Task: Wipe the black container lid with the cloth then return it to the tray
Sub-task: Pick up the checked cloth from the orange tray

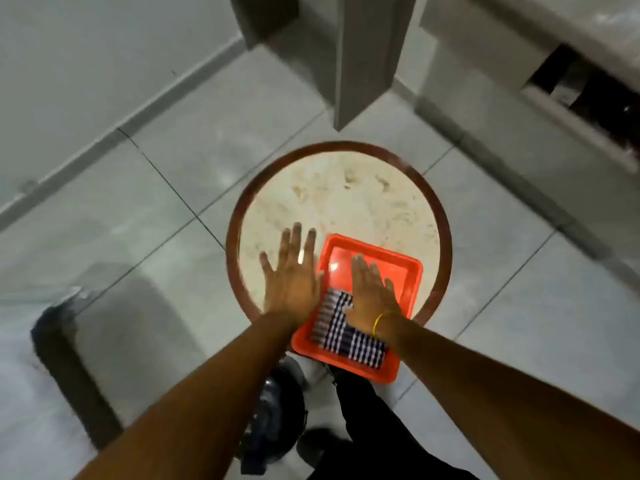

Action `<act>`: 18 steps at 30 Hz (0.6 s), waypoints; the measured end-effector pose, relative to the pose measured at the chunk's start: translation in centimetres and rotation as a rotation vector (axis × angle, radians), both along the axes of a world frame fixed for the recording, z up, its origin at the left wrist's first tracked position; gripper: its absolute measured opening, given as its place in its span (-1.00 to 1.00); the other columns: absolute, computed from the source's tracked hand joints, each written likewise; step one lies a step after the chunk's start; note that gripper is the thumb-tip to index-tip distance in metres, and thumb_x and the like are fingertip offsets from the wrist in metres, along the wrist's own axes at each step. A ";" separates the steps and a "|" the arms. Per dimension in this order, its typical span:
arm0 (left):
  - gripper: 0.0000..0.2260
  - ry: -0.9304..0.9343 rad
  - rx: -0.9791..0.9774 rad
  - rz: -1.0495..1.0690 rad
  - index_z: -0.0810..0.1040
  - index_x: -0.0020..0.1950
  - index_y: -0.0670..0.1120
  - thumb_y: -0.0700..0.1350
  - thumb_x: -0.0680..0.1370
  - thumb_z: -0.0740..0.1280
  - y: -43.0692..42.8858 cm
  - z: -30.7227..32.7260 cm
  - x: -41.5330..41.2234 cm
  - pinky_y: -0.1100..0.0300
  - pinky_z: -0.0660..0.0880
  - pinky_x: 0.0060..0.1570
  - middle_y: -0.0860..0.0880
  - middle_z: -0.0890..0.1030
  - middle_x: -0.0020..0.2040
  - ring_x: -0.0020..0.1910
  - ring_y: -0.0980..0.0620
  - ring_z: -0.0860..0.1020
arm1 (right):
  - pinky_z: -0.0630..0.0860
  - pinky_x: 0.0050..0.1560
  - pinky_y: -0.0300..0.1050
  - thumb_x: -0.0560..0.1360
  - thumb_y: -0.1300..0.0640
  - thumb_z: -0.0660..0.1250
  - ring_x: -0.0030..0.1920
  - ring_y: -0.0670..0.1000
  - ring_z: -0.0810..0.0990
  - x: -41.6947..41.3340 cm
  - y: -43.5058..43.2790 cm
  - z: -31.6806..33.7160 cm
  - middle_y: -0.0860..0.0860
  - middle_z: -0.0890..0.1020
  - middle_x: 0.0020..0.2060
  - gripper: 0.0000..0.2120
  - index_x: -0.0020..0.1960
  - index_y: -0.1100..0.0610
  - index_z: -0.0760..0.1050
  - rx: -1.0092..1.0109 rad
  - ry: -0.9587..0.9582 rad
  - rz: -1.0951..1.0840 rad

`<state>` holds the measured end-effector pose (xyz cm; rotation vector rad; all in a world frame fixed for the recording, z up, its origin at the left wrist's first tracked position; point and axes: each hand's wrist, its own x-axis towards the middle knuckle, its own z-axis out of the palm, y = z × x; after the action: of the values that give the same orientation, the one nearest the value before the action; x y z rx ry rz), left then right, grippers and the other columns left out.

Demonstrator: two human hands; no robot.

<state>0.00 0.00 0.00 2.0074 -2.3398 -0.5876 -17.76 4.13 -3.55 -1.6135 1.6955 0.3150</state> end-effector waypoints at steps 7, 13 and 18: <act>-0.43 -0.210 0.218 -0.521 0.16 0.63 -0.08 -0.03 0.60 0.01 2.7 -11.4 -5.3 -0.53 -0.12 0.46 -0.18 0.11 0.68 0.63 -0.23 0.16 | 0.31 0.66 0.27 0.45 -0.16 0.53 0.60 0.30 0.40 -1.9 5.4 -8.7 0.19 0.39 0.60 -0.04 0.69 0.16 0.22 -0.065 0.183 -0.016; -0.64 -0.248 0.208 -0.662 0.45 0.36 -0.12 -0.11 0.57 0.27 2.2 -11.3 -5.2 -0.27 0.24 0.46 -0.15 0.56 0.26 0.30 -0.23 0.51 | 0.45 0.42 0.20 0.50 -0.15 0.43 0.37 0.18 0.58 -2.0 4.6 -8.6 0.05 0.63 0.27 -0.53 0.33 0.00 0.47 0.008 0.172 0.006; -0.76 -0.201 0.383 -0.618 0.58 0.22 -0.12 -0.19 0.58 0.28 1.3 -10.4 -5.6 -0.05 0.49 0.00 -0.17 0.58 0.21 0.14 -0.24 0.58 | 0.46 0.50 0.15 0.51 -0.02 0.46 0.44 0.16 0.51 -2.8 3.2 -7.0 0.06 0.58 0.35 -0.62 0.30 0.03 0.57 0.085 0.041 0.033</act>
<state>-5.57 1.25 -10.36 1.4608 -3.1998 -0.9447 -20.57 7.32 -10.54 -1.5834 1.6649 0.4332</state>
